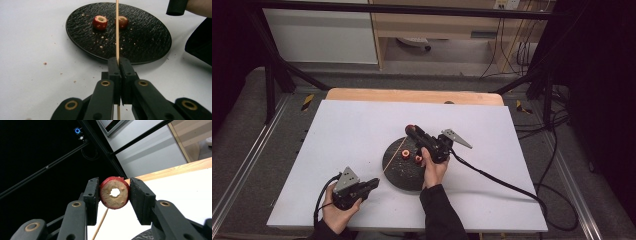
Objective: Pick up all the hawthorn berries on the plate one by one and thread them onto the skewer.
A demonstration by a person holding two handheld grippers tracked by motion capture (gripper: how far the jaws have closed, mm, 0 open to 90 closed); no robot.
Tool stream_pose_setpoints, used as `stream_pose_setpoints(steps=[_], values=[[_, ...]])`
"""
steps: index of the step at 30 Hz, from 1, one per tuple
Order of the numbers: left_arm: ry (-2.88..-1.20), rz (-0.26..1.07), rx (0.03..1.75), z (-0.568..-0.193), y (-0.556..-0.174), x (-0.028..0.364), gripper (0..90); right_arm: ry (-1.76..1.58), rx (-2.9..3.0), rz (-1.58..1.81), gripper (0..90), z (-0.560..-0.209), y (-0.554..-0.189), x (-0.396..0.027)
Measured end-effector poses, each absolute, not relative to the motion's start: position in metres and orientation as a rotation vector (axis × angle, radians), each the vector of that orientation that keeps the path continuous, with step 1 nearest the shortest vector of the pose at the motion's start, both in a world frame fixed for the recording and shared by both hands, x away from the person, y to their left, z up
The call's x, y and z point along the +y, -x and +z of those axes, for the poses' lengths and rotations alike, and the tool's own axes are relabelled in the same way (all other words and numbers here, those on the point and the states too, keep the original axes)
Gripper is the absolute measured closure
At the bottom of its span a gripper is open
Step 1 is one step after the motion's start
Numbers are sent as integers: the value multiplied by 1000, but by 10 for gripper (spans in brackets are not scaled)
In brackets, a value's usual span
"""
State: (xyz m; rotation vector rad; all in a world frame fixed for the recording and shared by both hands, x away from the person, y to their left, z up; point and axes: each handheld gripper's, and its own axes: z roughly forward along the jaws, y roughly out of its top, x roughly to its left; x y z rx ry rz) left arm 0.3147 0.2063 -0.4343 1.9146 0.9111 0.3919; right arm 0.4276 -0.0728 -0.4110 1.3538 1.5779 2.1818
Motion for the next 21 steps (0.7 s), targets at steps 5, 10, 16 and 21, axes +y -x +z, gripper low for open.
stream_pose_setpoints(steps=[5,10,16,21], values=[[-1898,396,926,-435,-313,203,886,-1360,1567,2197,611,-413,-427,-72],[-1876,398,950,-434,-311,196,886,-1359,1553,2209,611,-414,-426,-71],[-1856,395,975,-434,-311,189,887,-1352,1543,2217,612,-414,-425,-70],[-1842,404,994,-429,-311,184,887,-1350,1553,2222,613,-415,-423,-70]])
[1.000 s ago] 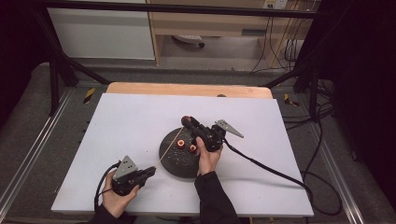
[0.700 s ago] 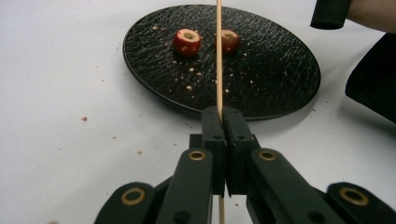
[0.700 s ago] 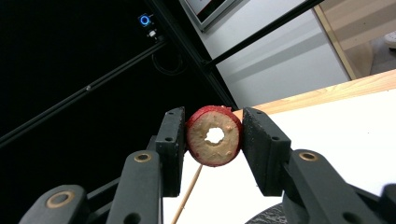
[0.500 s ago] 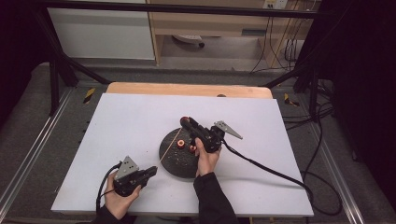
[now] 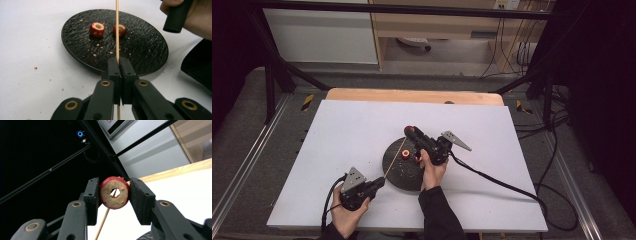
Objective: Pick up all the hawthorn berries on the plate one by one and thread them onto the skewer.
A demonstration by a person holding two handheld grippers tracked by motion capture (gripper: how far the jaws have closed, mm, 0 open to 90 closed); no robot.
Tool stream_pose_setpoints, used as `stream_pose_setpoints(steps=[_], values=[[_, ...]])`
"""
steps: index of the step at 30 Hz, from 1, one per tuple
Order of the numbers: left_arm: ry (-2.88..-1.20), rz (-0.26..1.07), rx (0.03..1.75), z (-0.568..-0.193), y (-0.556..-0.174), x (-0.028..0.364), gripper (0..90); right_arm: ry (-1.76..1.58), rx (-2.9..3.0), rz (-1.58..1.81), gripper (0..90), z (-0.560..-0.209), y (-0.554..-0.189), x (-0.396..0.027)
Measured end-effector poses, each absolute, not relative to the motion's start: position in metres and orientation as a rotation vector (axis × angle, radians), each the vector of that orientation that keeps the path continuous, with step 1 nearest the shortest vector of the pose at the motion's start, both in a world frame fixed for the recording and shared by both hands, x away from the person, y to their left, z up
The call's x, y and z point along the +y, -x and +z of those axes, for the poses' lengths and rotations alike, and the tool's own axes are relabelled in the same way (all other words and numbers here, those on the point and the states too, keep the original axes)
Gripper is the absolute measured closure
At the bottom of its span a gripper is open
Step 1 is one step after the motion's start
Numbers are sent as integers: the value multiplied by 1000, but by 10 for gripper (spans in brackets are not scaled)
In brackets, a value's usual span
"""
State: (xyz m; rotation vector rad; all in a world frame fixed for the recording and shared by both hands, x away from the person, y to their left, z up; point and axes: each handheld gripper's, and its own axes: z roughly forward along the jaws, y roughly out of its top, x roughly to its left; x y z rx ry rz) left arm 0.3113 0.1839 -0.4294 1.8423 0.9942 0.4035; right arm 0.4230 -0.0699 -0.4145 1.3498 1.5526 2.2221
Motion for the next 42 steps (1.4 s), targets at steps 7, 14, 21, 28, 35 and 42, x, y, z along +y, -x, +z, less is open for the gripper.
stream_pose_setpoints(steps=[7,14,21,28,35,42], values=[[-1848,401,1004,-426,-316,182,887,-1344,1579,2218,613,-415,-420,-69],[-1851,400,996,-419,-325,174,888,-1348,1610,2215,614,-414,-417,-70],[-1863,414,981,-410,-333,167,888,-1332,1651,2208,614,-414,-412,-70],[-1871,414,969,-404,-342,162,888,-1324,1690,2190,613,-415,-407,-69],[-1874,416,962,-400,-350,158,888,-1327,1730,2180,614,-419,-403,-66],[-1861,406,955,-398,-357,153,888,-1315,1776,2168,614,-424,-398,-64]])
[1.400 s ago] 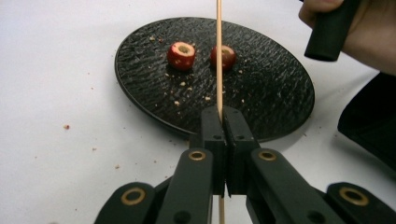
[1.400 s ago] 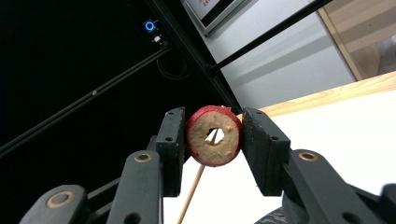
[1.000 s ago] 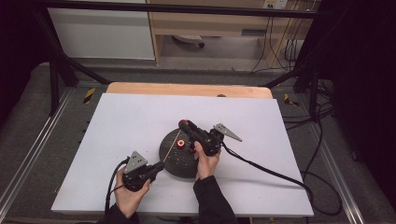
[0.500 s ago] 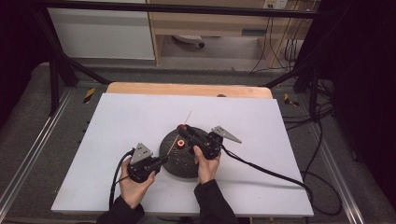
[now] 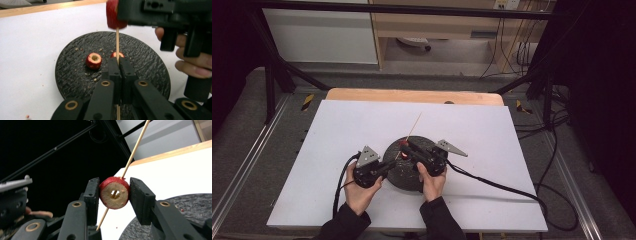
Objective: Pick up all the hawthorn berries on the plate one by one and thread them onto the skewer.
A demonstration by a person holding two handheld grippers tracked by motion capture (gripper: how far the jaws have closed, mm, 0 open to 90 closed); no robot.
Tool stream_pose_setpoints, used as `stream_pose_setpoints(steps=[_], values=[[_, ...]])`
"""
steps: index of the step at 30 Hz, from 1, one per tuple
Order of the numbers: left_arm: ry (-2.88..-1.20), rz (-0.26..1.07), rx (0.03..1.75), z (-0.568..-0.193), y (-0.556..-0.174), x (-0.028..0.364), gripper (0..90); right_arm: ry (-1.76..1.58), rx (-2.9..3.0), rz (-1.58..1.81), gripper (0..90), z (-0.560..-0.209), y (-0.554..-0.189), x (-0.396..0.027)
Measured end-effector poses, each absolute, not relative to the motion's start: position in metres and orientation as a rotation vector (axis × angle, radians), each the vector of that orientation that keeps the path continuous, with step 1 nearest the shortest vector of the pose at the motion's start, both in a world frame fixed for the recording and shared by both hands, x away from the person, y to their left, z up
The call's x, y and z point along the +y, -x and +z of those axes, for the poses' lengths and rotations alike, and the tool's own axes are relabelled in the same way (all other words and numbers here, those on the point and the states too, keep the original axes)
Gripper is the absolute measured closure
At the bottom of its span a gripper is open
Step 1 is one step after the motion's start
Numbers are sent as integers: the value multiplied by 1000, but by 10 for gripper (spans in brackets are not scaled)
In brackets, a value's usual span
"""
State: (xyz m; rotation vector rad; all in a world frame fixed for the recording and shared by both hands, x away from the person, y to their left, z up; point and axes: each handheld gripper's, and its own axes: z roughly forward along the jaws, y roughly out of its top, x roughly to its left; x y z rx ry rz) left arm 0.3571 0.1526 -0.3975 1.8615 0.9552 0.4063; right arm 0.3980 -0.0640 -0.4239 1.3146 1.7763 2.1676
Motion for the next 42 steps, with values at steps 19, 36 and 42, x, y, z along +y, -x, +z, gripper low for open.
stream_pose_setpoints(steps=[19,36,42], values=[[-1880,375,930,-400,-360,153,888,-1314,1894,2102,549,-426,-393,-65],[-1903,388,926,-404,-351,176,888,-1250,2123,1810,194,-407,-396,-108],[-1907,374,938,-408,-348,187,888,-1222,2234,1707,95,-407,-398,-112]])
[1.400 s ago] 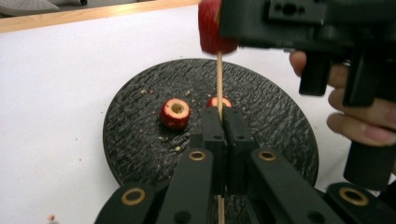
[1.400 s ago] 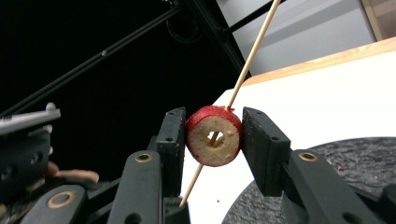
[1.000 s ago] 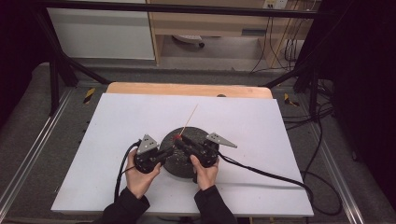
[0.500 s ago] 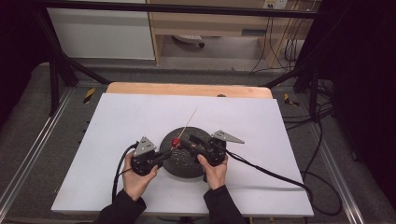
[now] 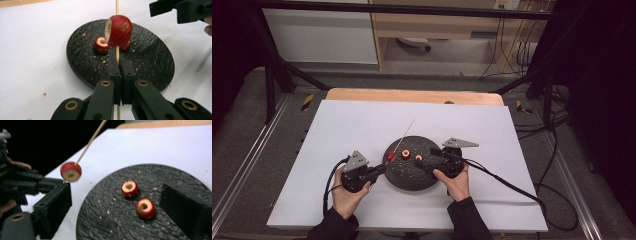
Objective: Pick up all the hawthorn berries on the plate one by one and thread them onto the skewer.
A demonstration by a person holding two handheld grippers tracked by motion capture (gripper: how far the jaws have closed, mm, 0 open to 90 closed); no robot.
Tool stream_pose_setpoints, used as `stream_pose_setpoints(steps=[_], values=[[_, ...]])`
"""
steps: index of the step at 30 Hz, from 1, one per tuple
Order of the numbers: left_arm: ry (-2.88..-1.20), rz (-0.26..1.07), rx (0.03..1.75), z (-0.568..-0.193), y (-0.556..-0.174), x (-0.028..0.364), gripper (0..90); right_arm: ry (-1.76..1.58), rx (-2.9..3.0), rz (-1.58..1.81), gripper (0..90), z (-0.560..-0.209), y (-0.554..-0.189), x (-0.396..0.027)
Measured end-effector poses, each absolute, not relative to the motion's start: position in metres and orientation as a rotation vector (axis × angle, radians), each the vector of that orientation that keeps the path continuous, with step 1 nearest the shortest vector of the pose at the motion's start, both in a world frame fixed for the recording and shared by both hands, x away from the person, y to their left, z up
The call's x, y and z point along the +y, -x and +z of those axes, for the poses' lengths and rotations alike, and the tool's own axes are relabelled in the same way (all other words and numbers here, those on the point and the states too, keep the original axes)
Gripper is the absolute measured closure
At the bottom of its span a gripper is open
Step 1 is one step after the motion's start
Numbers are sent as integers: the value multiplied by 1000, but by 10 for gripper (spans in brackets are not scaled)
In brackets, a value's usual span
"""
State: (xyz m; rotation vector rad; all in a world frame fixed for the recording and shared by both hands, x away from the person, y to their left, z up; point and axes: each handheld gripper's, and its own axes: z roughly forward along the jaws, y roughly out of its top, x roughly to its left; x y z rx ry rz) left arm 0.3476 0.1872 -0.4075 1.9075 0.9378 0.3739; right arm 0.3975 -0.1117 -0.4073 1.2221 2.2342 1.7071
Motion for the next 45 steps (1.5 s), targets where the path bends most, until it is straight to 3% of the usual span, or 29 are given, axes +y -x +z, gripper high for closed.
stream_pose_setpoints(steps=[8,25,45], values=[[-1910,356,942,-413,-343,203,888,-1205,2356,1544,51,-410,-399,-115],[-1940,363,953,-431,-331,232,888,-1159,2493,1325,48,-405,-411,-112],[-1950,352,961,-435,-331,238,888,-1035,2715,880,168,-395,-452,-83]])
